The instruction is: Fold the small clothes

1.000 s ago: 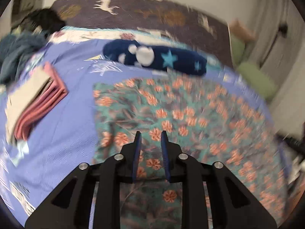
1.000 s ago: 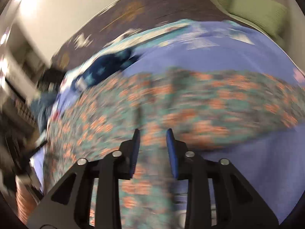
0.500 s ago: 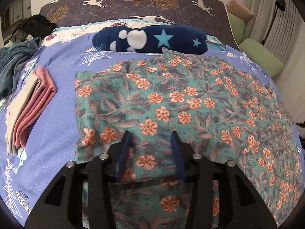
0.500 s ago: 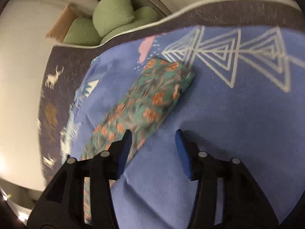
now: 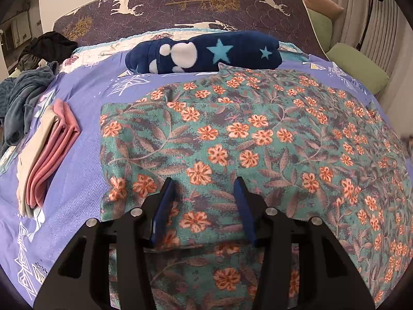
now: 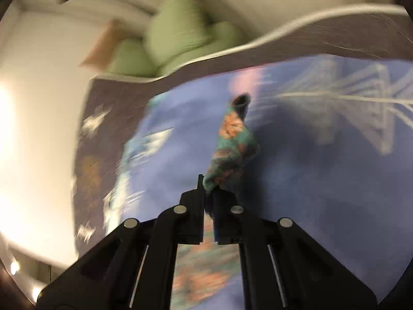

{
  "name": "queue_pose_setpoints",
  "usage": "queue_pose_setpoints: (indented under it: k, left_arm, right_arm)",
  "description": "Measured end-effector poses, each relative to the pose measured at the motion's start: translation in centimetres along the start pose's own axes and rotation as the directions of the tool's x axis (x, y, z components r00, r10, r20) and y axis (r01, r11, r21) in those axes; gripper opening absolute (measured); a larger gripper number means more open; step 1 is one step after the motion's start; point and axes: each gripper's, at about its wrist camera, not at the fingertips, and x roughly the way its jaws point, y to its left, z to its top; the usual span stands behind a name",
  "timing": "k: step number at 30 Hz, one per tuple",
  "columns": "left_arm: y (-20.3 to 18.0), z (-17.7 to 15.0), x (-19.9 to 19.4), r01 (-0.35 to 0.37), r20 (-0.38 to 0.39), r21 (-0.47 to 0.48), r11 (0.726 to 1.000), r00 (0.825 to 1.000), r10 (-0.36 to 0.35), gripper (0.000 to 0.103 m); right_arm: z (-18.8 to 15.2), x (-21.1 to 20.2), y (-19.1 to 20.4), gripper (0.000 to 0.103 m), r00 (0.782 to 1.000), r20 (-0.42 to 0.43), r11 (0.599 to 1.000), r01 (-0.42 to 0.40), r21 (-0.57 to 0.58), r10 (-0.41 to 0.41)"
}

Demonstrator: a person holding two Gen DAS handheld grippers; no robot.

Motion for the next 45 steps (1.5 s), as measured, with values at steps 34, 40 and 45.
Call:
queue_pose_setpoints:
  k: [34,40,45]
  left_arm:
    - [-3.6,2.6,-1.1,0.498,-0.02,-0.139,0.856,0.863,-0.505,0.058]
    - [-6.8,4.2,3.6,0.512,-0.103,-0.234,0.827,0.832,-0.545,0.063]
    - [-8.7,5.4,4.9,0.516,-0.142,-0.236,0.823,0.82,-0.555,0.021]
  right_arm:
    - [-39.7,4.5,20.4,0.028,0.855,-0.491,0.328,-0.421,-0.846,-0.169]
    - [-39.1,4.7,20.1,0.019,0.853,-0.498,0.377,-0.414,-0.829,-0.157]
    - [-38.9,4.6,19.9,0.019,0.852,-0.502,0.386,-0.417,-0.823,-0.147]
